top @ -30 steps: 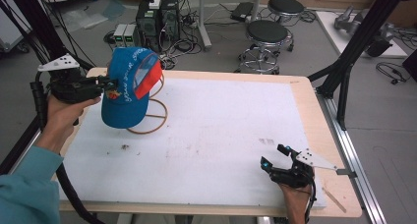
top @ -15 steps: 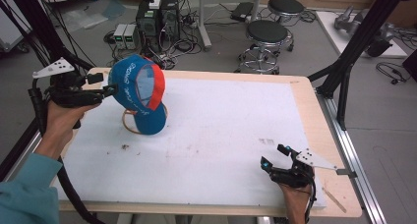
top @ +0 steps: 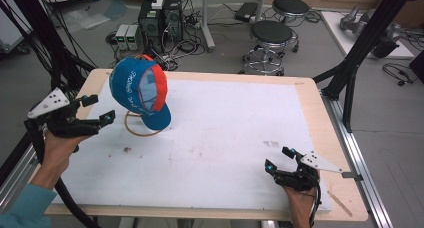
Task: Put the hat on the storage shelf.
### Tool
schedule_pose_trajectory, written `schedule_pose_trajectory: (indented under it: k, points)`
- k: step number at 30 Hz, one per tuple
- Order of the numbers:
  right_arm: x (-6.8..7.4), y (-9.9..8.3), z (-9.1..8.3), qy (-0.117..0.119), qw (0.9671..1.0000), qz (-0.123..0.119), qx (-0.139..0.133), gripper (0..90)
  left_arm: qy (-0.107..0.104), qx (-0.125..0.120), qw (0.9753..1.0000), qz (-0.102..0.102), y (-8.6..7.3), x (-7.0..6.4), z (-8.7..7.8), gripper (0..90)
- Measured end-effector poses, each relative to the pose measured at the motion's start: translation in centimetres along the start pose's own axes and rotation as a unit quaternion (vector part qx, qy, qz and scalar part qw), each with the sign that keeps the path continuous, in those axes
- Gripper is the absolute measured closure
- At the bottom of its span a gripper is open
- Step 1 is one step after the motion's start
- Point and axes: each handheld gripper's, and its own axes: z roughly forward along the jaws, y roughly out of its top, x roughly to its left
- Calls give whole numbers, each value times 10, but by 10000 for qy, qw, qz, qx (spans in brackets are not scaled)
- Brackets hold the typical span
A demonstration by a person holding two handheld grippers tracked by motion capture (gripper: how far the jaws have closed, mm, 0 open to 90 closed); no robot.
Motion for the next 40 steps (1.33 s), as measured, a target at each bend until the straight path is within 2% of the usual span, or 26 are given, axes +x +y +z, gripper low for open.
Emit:
schedule_pose_trajectory:
  k: [8, 13, 17, 22, 25, 32, 40]
  points:
    - [0, -1, -1, 9, 10000, -49, -79, 112, 24, -263, 9996, 33, -50, -18, -12, 131]
    - [2, -1, -2, -34, 9999, -97, -113, 112, 116, -458, 9989, 52, -82, -27, -21, 131]
    - [5, -1, -3, -136, 9996, -203, -138, 112, 194, -438, 9988, -43, -99, -28, -23, 131]
    - [10, -2, -2, -296, 9986, -396, -167, 112, 304, -528, 9981, -54, -109, -28, -24, 131]
    - [12, -2, -2, -375, 9982, -445, -160, 112, 330, -471, 9983, -49, -114, -27, -24, 131]
    - [12, -2, -2, -392, 9978, -507, -191, 112, 322, -435, 9985, -21, -123, -27, -21, 131]
    - [13, -4, -4, -367, 9976, -524, -252, 112, 350, -524, 9980, 65, -124, -29, -22, 132]
